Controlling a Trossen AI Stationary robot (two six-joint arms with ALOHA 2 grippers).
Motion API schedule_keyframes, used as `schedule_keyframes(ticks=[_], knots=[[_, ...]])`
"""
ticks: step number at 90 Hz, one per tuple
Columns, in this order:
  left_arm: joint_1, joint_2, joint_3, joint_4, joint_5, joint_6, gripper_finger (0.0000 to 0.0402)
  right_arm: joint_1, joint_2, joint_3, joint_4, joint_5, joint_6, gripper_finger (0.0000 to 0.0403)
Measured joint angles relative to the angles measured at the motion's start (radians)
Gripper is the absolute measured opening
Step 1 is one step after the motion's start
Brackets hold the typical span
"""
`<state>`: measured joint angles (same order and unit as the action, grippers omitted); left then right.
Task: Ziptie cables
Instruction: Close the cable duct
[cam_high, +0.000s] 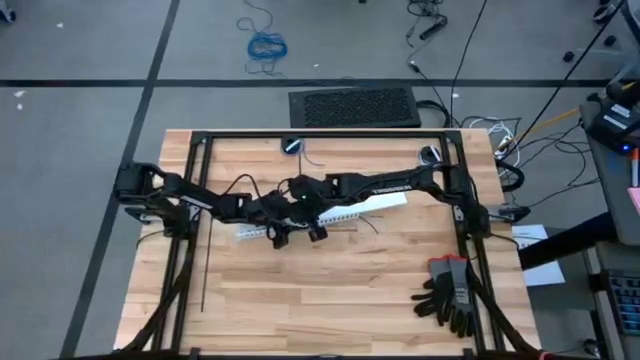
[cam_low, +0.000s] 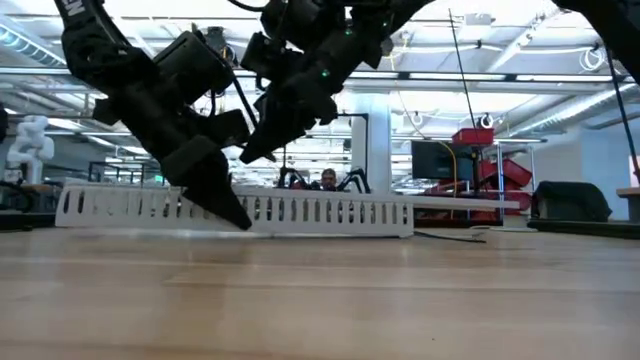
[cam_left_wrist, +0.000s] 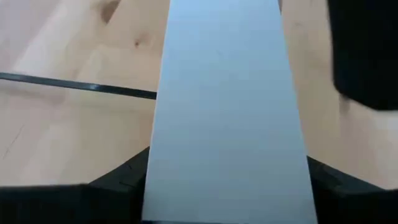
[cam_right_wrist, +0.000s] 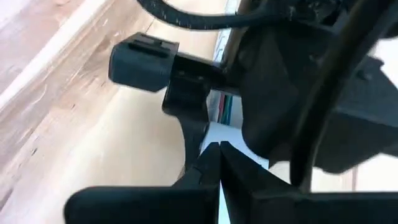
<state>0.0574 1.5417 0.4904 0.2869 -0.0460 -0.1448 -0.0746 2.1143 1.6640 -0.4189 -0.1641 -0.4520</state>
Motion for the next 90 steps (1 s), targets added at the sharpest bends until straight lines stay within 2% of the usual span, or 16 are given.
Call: schedule_keyframes(ticks=[23, 42, 77, 90], knots=[[0.0, 0.002, -0.005, -0.014, -0.018, 0.002, 0.0241, -0.009, 0.067, 0.001, 0.001, -0.01, 0.006, 0.0], [-0.001, 0.002, -0.006, -0.011, -0.019, 0.007, 0.0241, -0.017, 0.098, 0.003, 0.002, -0.058, 0.018, 0.0], [-0.001, 0.001, -0.002, 0.004, -0.013, 0.0, 0.0241, -0.015, 0.014, -0.002, 0.008, -0.005, -0.006, 0.0], [-0.001, 0.001, -0.002, -0.002, -0.013, 0.0, 0.0241, -0.037, 0.034, -0.003, -0.012, -0.01, -0.01, 0.0]])
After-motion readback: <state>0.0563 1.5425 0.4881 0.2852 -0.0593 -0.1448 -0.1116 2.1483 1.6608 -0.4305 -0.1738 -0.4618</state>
